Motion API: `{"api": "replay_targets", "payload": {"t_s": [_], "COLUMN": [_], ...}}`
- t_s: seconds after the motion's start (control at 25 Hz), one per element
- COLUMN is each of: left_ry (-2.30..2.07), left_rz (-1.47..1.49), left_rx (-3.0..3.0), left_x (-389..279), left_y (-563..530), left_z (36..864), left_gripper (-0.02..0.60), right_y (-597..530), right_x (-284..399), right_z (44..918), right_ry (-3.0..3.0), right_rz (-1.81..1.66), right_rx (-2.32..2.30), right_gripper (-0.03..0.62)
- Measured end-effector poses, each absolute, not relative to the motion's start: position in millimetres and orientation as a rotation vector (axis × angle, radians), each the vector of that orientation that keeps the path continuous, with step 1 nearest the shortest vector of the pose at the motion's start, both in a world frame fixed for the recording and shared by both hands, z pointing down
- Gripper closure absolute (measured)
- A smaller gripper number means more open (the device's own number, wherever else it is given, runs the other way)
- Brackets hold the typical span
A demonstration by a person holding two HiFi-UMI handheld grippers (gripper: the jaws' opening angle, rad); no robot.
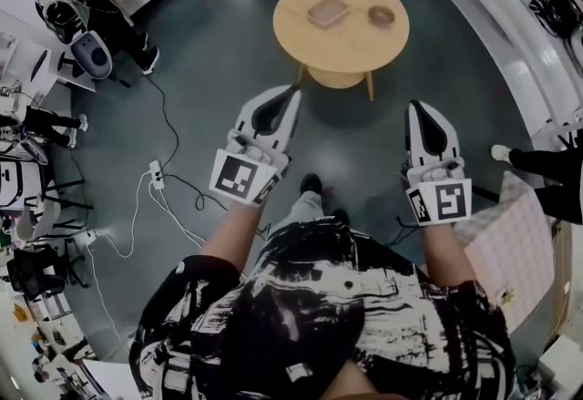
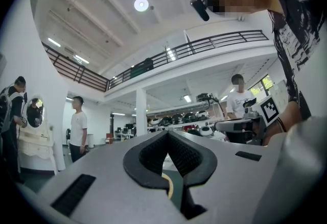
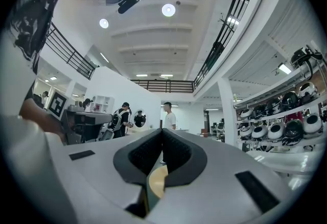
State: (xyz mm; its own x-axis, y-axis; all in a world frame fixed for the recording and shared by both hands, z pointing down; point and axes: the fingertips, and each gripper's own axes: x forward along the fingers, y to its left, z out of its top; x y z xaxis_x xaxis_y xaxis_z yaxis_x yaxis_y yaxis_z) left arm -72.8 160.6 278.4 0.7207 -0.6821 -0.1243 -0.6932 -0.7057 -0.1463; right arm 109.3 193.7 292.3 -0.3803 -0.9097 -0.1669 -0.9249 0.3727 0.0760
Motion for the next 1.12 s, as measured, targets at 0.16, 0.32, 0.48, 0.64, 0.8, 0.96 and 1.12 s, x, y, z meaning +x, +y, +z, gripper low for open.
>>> {"api": "replay_targets", "payload": {"t_s": [0.16,0.32,0.48,0.64,0.8,0.96,1.12], "left_ry": [1.104,1.085,1.046,1.024,0.972,0.931,0.908], "left_rz": [0.105,0.141,0.161,0.161,0.164,0.170,0.180], "left_rx": [-2.739,-2.751,-2.773,-2.783,-2.804,-2.816,-2.832], "left_x": [-80.4,-91.0,-99.3,-112.8,-130.0,-140.9,-141.3], "left_y": [137.2,94.1,60.5,5.9,-24.4,-53.0,-62.4], "left_z": [280.3,281.4,284.9,287.7,290.2,289.6,286.8], "left_gripper": [0.583,0.581,0.582,0.583,0.582,0.582,0.582], "right_y": [173.6,136.4,104.4,51.6,23.1,-0.1,-11.0], "right_x": [104.4,95.7,86.9,74.8,59.0,51.1,48.4], "right_z": [293.7,291.1,289.6,287.2,287.6,285.7,282.2], "right_ry": [2.528,2.520,2.499,2.487,2.465,2.446,2.452], "right_rz": [0.247,0.274,0.284,0.295,0.297,0.296,0.291], "right_rx": [-1.705,-1.741,-1.783,-1.807,-1.857,-1.902,-1.919], "right_gripper": [0.594,0.594,0.594,0.594,0.594,0.594,0.594]}}
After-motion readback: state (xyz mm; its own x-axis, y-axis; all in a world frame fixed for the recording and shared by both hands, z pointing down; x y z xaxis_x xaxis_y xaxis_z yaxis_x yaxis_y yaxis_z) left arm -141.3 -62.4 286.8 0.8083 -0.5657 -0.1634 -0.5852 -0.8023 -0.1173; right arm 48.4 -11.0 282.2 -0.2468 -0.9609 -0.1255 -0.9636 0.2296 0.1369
